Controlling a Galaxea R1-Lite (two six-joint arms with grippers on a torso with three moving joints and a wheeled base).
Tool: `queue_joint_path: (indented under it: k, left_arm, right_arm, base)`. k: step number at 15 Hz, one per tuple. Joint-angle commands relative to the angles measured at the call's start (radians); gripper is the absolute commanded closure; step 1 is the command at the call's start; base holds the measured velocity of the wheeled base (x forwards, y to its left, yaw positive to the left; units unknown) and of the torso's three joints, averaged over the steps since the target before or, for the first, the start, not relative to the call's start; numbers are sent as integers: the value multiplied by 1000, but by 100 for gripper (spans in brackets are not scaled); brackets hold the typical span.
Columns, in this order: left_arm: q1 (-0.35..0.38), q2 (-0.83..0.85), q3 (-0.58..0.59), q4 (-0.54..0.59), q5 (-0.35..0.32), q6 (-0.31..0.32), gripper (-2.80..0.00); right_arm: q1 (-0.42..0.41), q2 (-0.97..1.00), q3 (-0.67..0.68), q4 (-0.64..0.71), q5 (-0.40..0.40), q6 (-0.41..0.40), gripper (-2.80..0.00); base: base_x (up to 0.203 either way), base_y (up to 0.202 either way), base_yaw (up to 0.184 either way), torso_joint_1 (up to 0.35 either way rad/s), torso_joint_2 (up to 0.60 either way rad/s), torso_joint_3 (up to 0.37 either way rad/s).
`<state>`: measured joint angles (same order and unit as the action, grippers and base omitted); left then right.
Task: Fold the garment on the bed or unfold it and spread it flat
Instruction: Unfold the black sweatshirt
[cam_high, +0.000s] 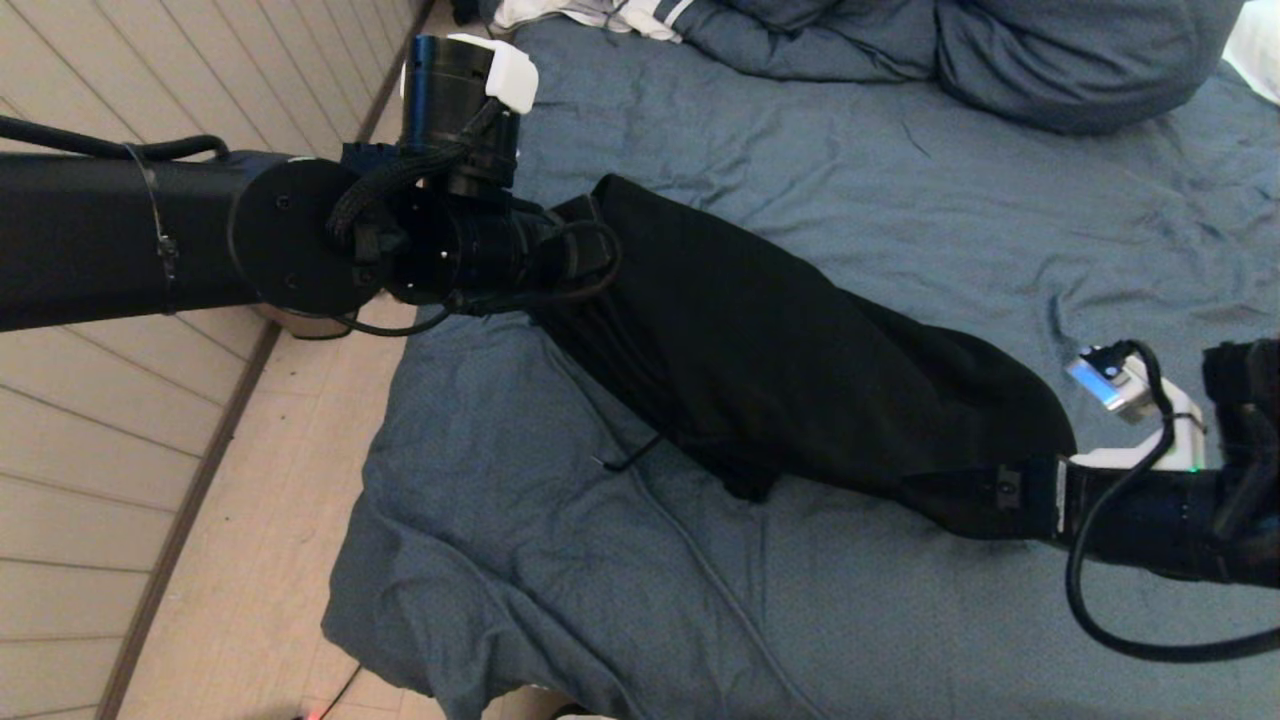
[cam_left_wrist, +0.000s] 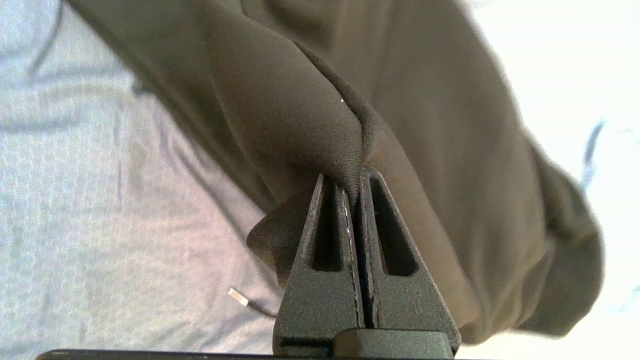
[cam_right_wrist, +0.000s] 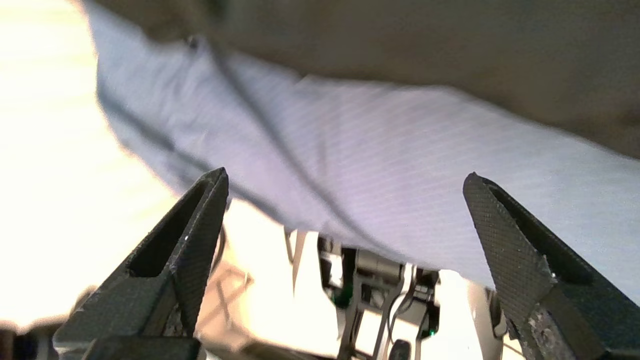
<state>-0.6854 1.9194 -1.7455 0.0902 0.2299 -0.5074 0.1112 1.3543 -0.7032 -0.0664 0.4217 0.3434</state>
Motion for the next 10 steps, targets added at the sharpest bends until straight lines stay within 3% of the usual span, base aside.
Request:
queue_joint_path:
  k: [1,3,7,10]
  left_arm:
    - [-15,-8,-33,3,11,-3,0]
    - [-31,-16,-76,27,35,-3,0]
    - [-42,-3,-158,92,51,-17,0]
    - [-42,3,-153,92,52,-20,0]
  right_arm:
    - [46,27,-8,-1,2,0,-280]
    - [80,37,-8,0,2,-25,-280]
    - [227,88,36,-6,2,-134,-280]
    - [239,119,-7,-9,-35,-144,-280]
  base:
    - [0,0,0,0,0,0]
    - [0,0,0,0,0,0]
    - [0,0,0,0,0,0]
    - [0,0,0,0,0,0]
